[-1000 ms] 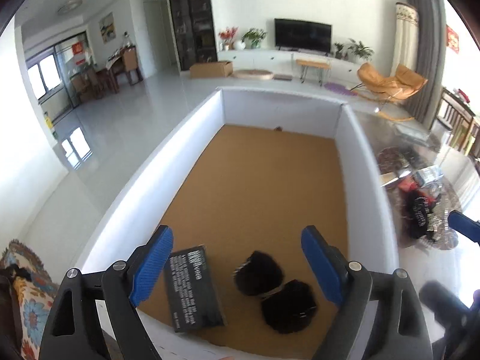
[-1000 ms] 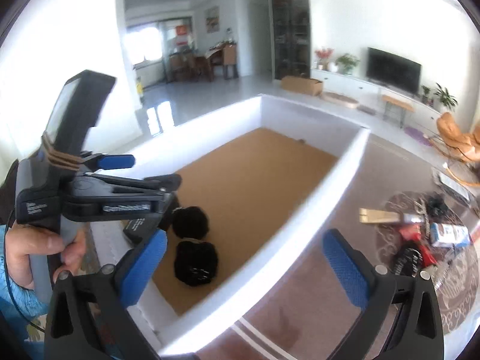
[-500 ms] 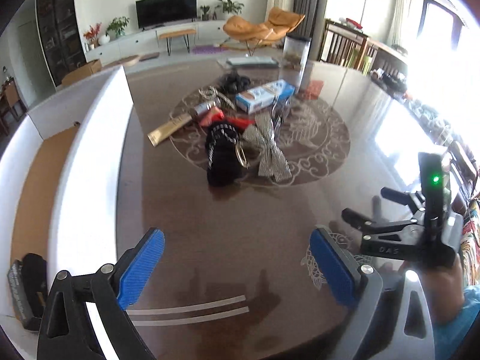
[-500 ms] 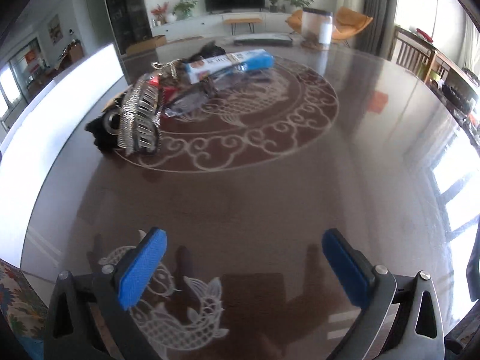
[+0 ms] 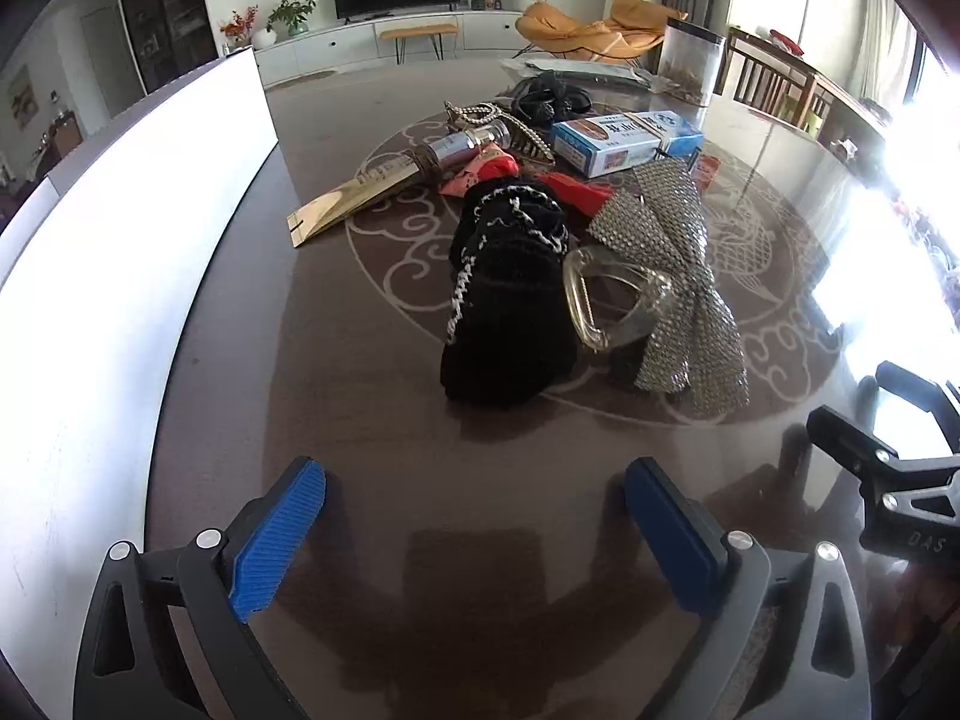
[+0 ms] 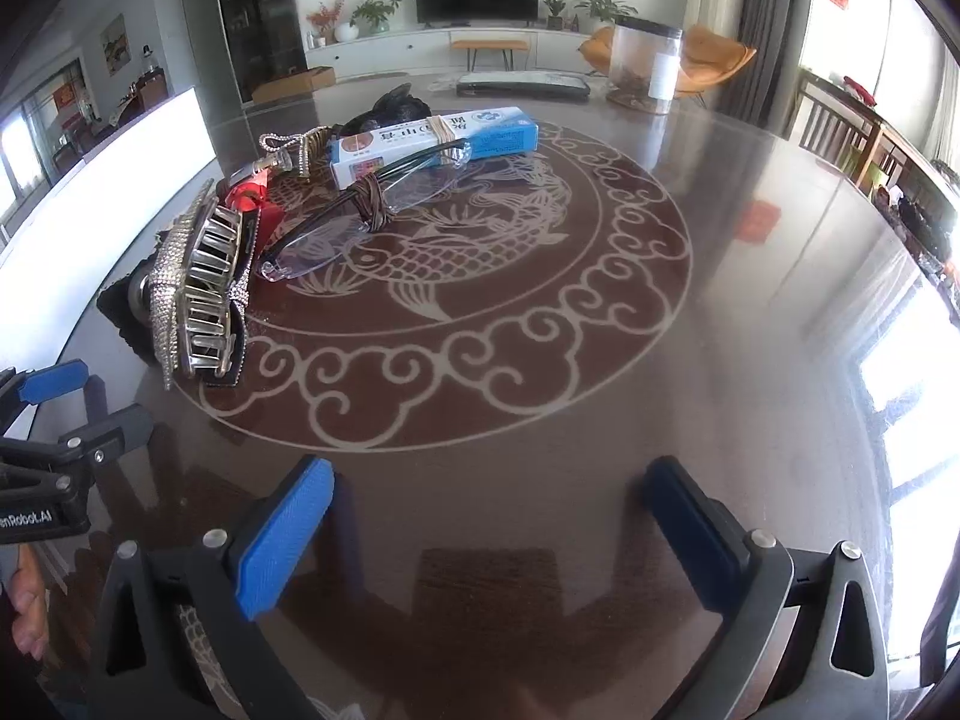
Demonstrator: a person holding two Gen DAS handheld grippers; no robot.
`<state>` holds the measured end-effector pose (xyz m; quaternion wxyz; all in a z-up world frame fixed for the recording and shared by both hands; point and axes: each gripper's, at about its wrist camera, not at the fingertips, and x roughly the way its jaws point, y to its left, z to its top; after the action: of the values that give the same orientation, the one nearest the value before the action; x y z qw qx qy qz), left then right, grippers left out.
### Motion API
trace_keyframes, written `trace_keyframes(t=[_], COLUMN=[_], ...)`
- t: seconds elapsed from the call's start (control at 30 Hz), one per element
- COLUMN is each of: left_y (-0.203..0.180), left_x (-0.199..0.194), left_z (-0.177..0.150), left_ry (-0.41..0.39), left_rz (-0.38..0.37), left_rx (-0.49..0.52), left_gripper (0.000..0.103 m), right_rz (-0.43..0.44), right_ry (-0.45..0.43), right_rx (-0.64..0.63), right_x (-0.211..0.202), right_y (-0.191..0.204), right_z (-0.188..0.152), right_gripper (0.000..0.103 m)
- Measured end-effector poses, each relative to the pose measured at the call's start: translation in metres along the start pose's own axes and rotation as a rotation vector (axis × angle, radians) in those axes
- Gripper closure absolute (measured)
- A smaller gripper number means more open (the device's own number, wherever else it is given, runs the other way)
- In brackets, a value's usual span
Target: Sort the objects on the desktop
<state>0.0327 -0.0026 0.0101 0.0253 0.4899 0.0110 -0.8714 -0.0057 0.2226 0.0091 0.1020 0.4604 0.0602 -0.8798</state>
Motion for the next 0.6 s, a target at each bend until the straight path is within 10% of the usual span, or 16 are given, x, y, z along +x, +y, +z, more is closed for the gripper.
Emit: trace_keyframes(t=[0.6], left_y=[0.001], left_x=[0.013], left_z=[0.007], left_ry=[-0.049], left_rz=[0.001], left_rx=[-0.002], left_gripper=[0.0], right_rz=[-0.002], right_ry=[-0.009], right_rx=[0.005], right_x=[0.0], right_y=[0.002], right_z=[-0.003], right_gripper=[0.0])
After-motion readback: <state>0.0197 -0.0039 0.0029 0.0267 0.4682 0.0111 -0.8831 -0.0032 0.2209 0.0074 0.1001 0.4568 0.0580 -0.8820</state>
